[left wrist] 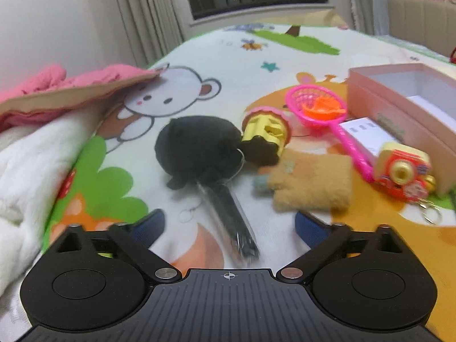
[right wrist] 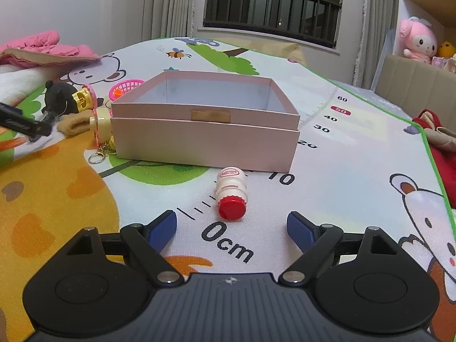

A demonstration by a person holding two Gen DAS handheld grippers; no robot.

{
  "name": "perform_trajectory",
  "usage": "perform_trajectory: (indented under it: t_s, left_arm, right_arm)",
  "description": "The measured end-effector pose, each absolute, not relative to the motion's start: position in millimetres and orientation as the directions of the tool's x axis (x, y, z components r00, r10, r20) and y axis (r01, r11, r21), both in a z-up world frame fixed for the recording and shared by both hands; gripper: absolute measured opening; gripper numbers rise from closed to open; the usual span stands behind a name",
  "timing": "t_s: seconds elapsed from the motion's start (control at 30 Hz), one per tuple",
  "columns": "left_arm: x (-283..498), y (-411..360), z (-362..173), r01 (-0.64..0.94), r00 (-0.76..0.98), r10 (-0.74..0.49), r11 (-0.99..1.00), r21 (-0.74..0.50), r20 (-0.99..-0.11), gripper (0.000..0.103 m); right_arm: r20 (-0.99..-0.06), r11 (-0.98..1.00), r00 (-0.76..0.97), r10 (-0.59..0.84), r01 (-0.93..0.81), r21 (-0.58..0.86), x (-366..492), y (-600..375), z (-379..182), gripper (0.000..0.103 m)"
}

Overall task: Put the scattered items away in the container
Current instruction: 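Grasp the black tube in clear wrap with the left gripper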

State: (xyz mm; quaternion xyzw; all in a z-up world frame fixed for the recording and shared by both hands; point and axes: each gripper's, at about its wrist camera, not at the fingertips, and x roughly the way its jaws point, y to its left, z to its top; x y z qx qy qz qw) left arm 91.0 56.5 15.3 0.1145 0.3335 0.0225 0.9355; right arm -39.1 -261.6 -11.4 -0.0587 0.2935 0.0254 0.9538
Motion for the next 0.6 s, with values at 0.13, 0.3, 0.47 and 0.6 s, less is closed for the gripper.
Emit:
perform_trajectory:
  t_s: [0.13,0.3,0.47,0.6]
  left_arm:
    - [100,63,14,0.033,0.758,0.087,0.984,0.173,-0.646,0.054]
    - [69,48,20,0.139,0.769,0.011,0.973,0.184,-0.639,0.024]
    - [14,17,34,0.362,0.73,-0.215,0.927,0.1,-0.649,0.023]
    - [-15,0,31,0.478,0.69,-0.294,0.872,0.11,-0.662,0.031]
  right_arm:
    - [-0.572,0.99,0.819,0.041,-0.109,-0.085,-36,-263,-6,0.078]
    - [-0.619,0.986,0.78,0.098,-0.158,-0.043,-21,-269,2,0.049]
    - [-0.629,0.979,0.772,0.093,-0.187,-0.085,-27,-282,8,0.038]
    - [-0.632,0.985,0.773,0.055,-0.145,-0.09,-34,-297,10,0.038]
